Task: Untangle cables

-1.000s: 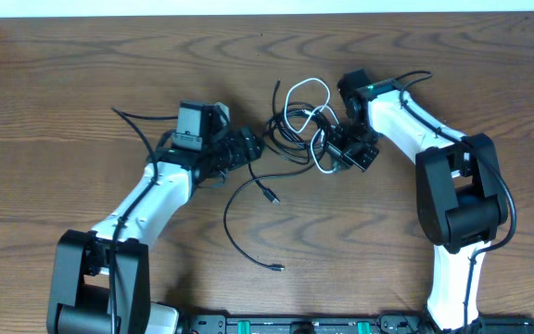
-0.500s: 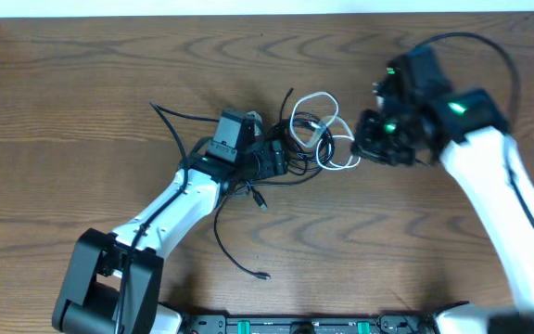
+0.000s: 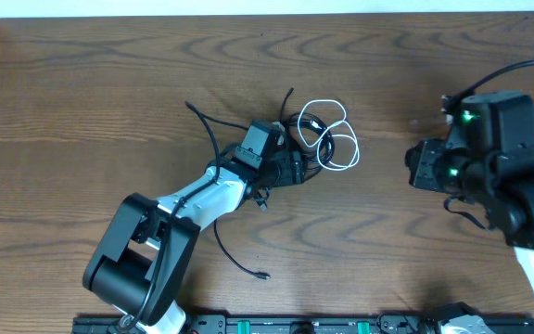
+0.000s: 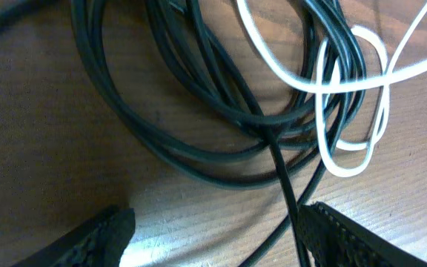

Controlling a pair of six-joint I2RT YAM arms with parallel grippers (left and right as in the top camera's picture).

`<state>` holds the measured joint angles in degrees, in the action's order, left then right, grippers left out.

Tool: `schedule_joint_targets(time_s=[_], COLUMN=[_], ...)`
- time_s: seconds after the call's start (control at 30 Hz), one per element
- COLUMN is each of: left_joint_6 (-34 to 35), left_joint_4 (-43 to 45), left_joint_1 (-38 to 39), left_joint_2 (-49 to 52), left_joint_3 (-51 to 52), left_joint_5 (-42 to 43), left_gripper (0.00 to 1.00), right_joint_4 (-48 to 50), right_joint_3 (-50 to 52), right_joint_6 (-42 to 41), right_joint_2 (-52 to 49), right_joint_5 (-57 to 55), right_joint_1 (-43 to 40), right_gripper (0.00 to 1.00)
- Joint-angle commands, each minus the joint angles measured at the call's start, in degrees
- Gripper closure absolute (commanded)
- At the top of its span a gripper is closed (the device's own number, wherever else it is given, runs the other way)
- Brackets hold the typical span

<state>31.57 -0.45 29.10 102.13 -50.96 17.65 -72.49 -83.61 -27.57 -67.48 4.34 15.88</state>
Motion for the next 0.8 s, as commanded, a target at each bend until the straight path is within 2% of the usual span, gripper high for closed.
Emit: schedule_joint_targets(time_s=[0.0, 0.1, 0.13, 0.3, 0.43, 0.53, 0.63, 0.77], left_joint_6=[0.28, 0.55, 1.01, 1.75, 1.25, 1.09, 1.09, 1.11], left_joint_4=[1.33, 1.92, 1.84, 0.57, -7.08, -14.43, -20.96, -27.06], left_joint_1=[0.24, 0.24, 0.22, 0.17, 0.17, 0.17, 0.17, 0.17], left_joint_2=[2.89, 4.02, 4.13, 2.91, -3.32, -9.70, -16.31, -24.26], left_joint_3=[0.13, 0.13, 0.13, 0.11, 0.11, 0.11, 0.11, 0.11], left_joint_5=[-1.99, -6.08, -7.32, -8.24, -8.31, -8.83, -10.51, -10.64], left_gripper=[0.33, 0.81, 0.92, 0.93, 0.92, 0.93, 0.93, 0.93], right_joint_4=[1.99, 4.94, 6.25, 13.35, 19.61, 23.26, 26.69, 30.03], right_joint_3=[3.74, 6.64, 7.85, 14.43, 20.98, 23.56, 24.57, 24.59], right_joint_6=[0.59, -0.92, -1.62, -2.60, -0.96, 5.25, 12.68, 18.58], right_joint_2=[-1.68, -2.47, -2.71, -4.42, -7.58, -10.03, -12.26, -14.64], right_joint_5=[-1.86, -1.86, -1.84, -2.29, -0.74, 4.13, 9.92, 11.47], right_joint_1=[0.35, 0.35, 0.35, 0.35, 0.68, 1.81, 3.85, 7.30], right_gripper=[0.80, 0.79, 0.79, 0.80, 0.82, 0.81, 0.75, 0.63])
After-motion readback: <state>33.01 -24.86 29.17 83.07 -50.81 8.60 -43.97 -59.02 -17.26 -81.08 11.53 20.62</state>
